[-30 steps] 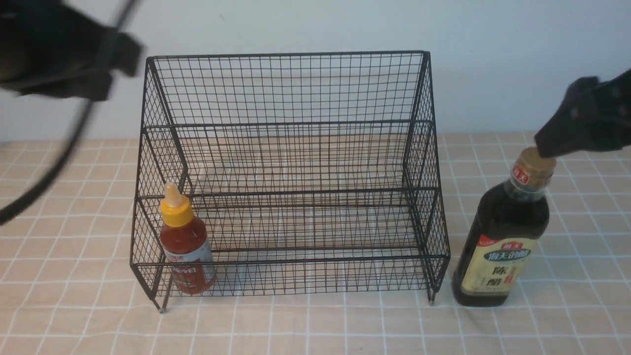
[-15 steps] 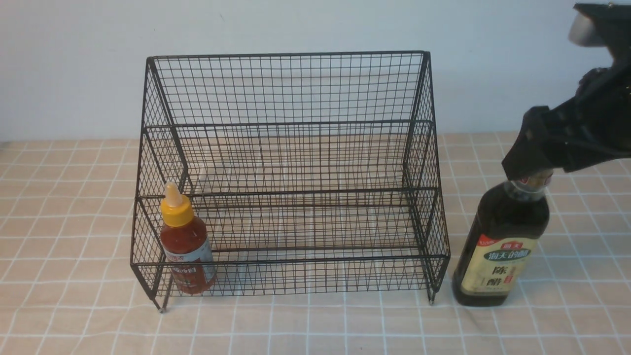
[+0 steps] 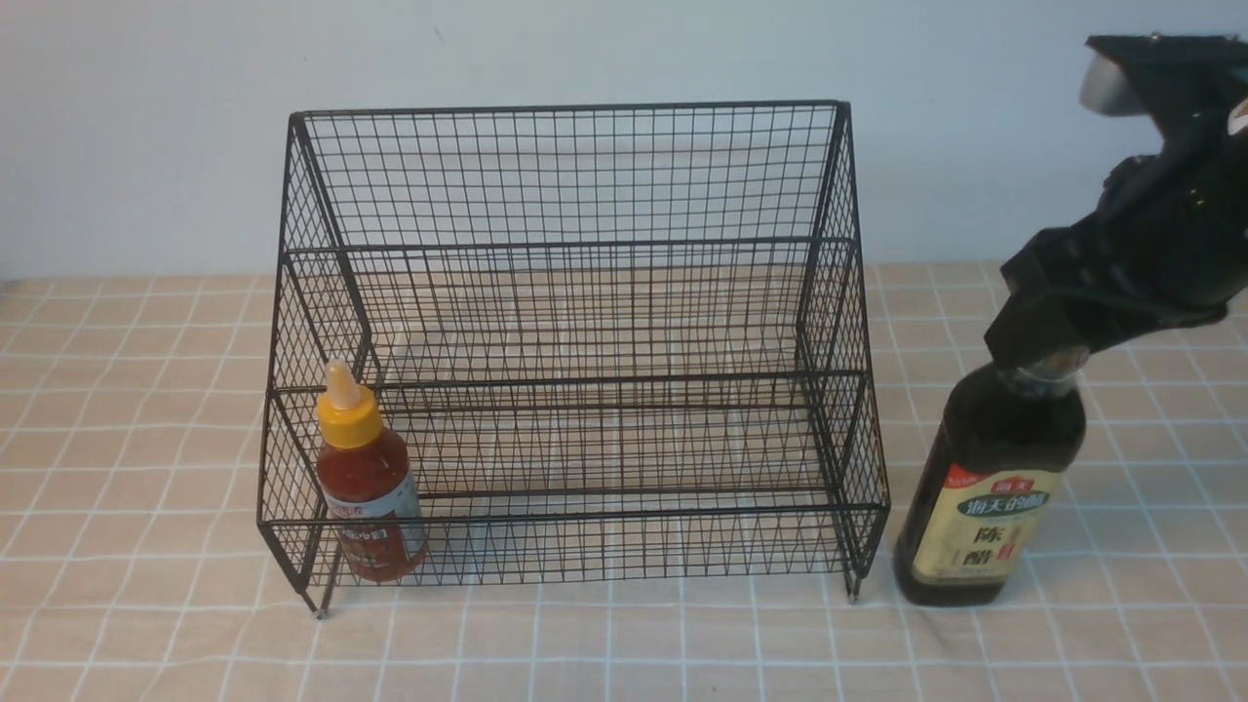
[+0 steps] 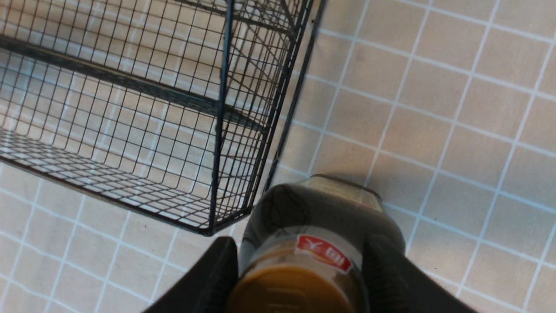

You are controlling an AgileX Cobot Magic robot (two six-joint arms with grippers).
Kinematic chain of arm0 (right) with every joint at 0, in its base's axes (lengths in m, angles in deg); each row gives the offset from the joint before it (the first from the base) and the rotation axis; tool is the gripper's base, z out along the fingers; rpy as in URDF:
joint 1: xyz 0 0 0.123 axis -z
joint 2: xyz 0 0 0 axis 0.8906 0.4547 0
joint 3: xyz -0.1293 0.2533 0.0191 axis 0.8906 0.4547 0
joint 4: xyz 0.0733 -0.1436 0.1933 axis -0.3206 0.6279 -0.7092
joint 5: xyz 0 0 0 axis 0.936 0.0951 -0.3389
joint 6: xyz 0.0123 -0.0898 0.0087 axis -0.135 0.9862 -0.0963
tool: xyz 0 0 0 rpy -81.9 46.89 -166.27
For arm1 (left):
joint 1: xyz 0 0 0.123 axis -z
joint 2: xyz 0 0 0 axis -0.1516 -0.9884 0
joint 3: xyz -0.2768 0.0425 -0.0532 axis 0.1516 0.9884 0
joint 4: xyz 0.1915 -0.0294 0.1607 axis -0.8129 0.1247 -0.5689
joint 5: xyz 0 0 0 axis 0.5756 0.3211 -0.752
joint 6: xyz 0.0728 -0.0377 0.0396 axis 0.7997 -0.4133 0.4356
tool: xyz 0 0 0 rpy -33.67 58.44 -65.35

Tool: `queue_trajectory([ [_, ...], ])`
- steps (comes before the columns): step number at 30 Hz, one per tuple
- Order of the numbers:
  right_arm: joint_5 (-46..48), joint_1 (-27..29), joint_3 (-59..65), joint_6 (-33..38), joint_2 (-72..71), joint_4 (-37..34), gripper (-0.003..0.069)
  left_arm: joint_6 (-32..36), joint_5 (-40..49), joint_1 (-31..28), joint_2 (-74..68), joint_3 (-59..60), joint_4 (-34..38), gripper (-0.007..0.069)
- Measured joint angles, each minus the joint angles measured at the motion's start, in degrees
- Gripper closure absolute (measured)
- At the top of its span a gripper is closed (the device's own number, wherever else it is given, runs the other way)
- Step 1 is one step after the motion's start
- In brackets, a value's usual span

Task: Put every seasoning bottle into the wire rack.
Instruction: Use the right arm to grab the condiment bottle closest to it, then use the right arm to put the condiment bottle back on the shelf

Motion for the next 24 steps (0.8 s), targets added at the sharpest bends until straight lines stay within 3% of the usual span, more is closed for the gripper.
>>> queue_trajectory([
  [14, 3.51, -1.11, -15.89, -3.92, -3.46, 7.81, 0.0323, 0.0, 0.0, 0.0, 0.0, 0.0, -0.04, 0.0631],
  [24, 5.19, -1.11, -32.25, -4.36, -4.43, 1.66, 0.0323, 0.0, 0.0, 0.0, 0.0, 0.0, -0.04, 0.0631],
])
